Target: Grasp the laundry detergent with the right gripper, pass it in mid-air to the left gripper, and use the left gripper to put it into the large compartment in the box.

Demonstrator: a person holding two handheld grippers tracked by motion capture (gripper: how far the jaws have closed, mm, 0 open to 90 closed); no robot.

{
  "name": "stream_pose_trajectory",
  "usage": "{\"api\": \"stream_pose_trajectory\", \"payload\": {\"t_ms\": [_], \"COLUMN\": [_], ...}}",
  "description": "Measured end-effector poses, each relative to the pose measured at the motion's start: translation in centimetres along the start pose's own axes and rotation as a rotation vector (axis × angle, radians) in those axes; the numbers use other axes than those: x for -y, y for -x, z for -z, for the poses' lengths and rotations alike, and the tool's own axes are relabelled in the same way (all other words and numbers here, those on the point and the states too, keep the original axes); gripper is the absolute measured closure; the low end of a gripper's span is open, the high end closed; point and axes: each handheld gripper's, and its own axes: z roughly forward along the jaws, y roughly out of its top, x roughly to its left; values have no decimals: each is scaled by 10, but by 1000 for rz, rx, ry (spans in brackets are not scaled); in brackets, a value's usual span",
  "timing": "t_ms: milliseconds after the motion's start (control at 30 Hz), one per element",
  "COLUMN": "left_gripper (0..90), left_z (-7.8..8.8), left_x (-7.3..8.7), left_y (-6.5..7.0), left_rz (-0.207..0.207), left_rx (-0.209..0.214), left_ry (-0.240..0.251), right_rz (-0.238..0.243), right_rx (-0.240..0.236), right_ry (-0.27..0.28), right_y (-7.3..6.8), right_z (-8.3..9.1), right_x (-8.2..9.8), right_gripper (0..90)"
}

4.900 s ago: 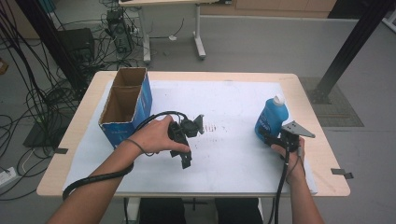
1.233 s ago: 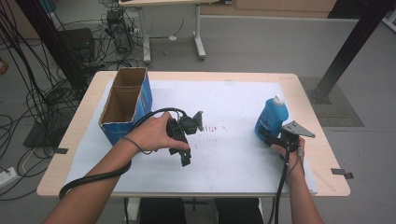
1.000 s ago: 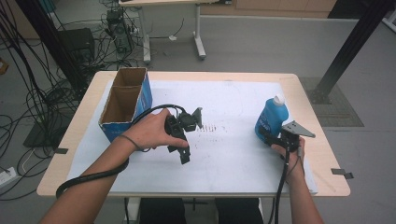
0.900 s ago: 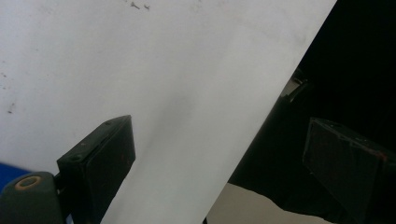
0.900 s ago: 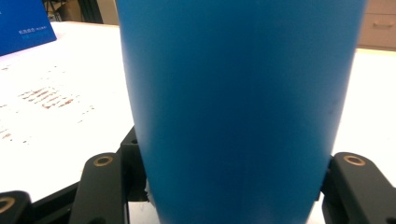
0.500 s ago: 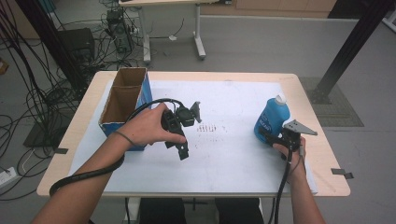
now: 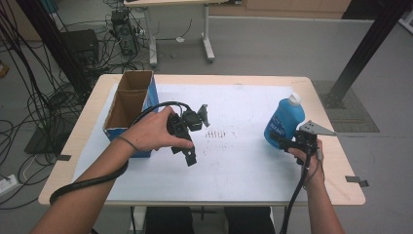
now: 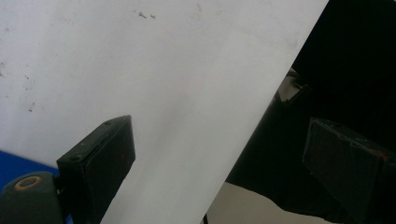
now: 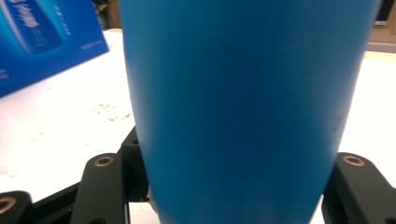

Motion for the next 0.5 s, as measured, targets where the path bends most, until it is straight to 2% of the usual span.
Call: {"api": "stream_pose_trajectory", "payload": {"t_ms": [100,133,300,500], "left_gripper": [95,95,95,95], "left_z": [0,0,3,8], "left_x": [0,1,1,1], "left_y": [-1,0,1,4], "left_rz": [-5,5,2,-7], "left_rx": [1,3,3,-4], "left_ry": [3,5,11,16], "right_rz": [-2,-2,12,37], "right_rx": [-41,-41,-93,-182], "right_ry": [-11,-11,-22,-25], "right_y": [1,1,1,2], "right_z": [6,6,10,12], "right_x": [-12,-12,-25,-39], "right_gripper": [400,400,400,401]}}
